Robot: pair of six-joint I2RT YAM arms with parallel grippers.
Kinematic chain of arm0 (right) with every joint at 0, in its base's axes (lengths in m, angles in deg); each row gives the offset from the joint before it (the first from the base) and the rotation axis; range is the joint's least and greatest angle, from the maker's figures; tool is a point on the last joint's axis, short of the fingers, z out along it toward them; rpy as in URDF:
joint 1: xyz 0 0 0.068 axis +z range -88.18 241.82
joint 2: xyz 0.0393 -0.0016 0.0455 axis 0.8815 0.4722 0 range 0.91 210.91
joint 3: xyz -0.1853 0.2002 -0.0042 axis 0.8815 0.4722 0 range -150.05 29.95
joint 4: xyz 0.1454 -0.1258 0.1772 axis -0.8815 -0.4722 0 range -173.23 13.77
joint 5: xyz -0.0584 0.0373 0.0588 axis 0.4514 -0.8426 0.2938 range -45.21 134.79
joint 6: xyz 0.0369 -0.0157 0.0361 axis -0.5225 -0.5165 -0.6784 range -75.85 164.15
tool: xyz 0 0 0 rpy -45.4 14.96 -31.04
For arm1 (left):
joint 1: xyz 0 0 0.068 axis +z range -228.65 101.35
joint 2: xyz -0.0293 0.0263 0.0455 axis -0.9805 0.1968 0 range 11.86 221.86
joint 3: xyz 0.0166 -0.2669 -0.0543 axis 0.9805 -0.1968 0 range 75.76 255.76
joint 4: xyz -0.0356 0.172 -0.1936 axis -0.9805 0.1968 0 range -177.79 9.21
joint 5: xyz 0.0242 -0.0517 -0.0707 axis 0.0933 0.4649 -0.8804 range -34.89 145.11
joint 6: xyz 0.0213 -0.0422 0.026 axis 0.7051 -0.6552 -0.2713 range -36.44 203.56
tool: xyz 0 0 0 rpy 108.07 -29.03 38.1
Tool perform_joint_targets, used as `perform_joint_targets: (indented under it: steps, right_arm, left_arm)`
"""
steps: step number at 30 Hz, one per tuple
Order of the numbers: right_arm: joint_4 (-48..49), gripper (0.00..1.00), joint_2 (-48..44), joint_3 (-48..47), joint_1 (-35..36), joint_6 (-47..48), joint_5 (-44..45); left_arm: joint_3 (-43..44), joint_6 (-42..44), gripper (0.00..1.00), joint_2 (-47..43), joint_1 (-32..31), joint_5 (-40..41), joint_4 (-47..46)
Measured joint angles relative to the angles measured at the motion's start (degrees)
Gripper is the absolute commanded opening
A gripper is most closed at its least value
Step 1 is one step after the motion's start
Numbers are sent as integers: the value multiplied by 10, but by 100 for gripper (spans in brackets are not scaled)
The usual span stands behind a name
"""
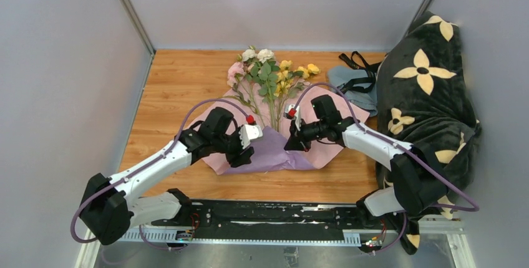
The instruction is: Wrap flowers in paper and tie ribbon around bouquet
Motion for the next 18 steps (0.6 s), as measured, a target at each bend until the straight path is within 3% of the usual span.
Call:
perform_joint_targets:
  steps: [3, 7, 8, 12, 18]
  right_arm:
    - [2, 0, 1, -3, 0, -2, 1]
    - [2, 1, 1, -3, 0, -4, 4]
    - [2, 5, 1, -3, 0, -6, 5]
    - [0, 33, -1, -4, -1, -22, 28]
    - [-22, 37, -55, -5, -1, -84, 121]
  left_arm:
    - [-7, -79, 36, 17, 1, 7, -55]
    - [-20, -136, 4, 33, 1, 16, -83]
    - [-21, -146, 1, 37, 1, 20, -88]
    - [-21, -176, 0, 51, 1, 49, -119]
    - [-21, -213, 0, 81, 1, 101, -169]
